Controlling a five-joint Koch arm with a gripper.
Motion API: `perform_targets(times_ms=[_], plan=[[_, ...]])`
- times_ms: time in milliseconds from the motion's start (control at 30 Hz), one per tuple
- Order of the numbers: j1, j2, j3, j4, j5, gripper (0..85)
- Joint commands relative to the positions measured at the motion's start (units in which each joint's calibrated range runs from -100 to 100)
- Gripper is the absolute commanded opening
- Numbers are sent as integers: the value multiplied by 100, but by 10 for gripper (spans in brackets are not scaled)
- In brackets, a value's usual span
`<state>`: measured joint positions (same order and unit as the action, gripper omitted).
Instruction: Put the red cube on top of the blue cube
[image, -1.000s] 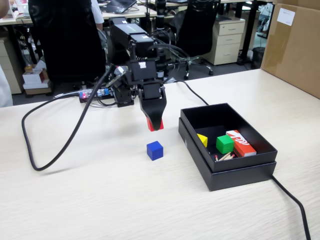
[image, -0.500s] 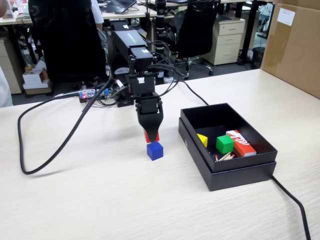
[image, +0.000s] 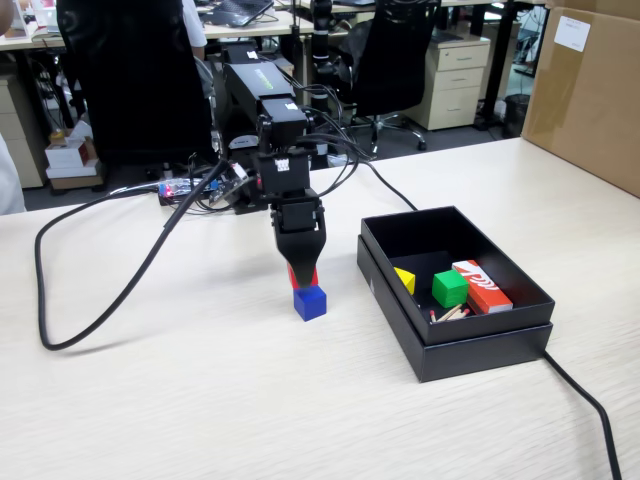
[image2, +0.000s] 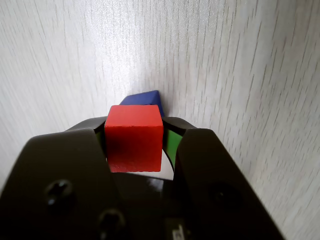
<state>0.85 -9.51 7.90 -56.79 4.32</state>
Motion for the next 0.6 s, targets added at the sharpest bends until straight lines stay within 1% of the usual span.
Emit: perform_targets(times_ms=[0,567], plan=[[0,-87,416,137,20,9],[15,62,507,293,10,12]])
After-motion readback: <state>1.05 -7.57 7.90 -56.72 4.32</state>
